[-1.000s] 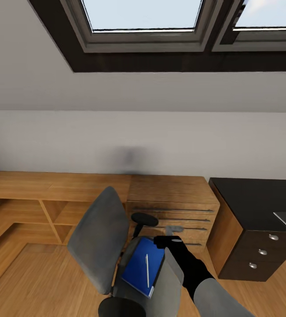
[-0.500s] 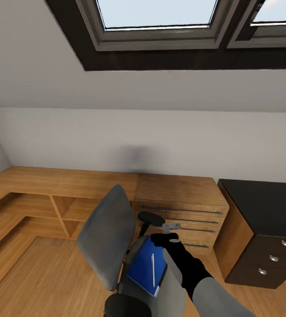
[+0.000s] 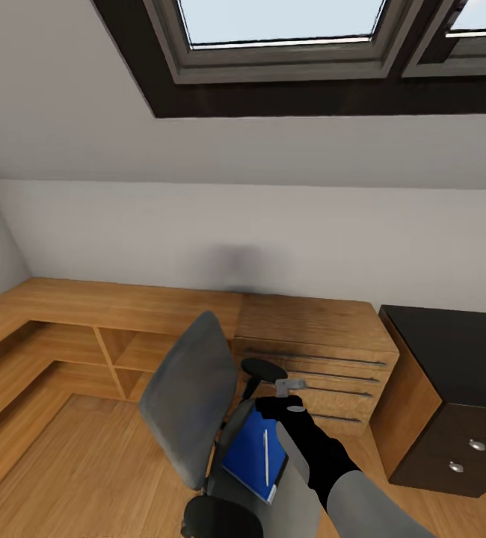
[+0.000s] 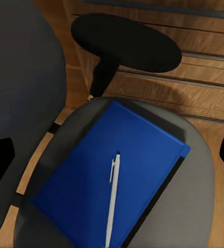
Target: In the bedroom, organize the workspace by keeping the computer under the desk, ensuring the monitor is on the desk, placing the keyboard on the desk next to the monitor, placing the mouse on the desk next to the keyboard, moving the folder from the swivel chair onto the desk next to the mouse, stacking the notebook on top of the folder with the pen on top of the notebook, and positioning the swivel chair next to the desk.
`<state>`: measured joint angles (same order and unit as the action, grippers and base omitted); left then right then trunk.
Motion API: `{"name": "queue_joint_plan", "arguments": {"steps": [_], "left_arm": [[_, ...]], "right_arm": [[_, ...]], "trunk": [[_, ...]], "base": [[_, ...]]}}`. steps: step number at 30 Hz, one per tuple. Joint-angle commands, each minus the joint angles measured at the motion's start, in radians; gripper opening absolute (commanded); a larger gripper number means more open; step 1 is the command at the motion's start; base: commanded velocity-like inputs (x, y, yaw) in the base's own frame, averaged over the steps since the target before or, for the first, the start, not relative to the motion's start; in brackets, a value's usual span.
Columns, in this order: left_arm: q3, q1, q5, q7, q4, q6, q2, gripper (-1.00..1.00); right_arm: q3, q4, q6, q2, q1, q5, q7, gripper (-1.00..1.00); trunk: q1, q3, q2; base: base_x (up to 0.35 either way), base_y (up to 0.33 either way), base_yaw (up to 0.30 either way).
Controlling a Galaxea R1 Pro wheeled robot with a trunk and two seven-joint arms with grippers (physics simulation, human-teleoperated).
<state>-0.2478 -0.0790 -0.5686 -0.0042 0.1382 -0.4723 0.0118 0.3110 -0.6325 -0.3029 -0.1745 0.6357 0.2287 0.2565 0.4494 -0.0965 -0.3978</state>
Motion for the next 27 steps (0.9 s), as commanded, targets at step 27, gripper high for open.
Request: {"name": "queue_joint_plan", "arguments": {"steps": [27], "left_arm": [[-0.01,-0.001,-0.01,0.0,-0.001,-0.003,0.0,1.0]], "right_arm": [[0.004,0.063,-0.004,0.0,0.001,0.005,0.003,1.0]], "trunk": [[0.001,-0.004,-0.002]], "base": [[0.0,0.0,0.01]]}}
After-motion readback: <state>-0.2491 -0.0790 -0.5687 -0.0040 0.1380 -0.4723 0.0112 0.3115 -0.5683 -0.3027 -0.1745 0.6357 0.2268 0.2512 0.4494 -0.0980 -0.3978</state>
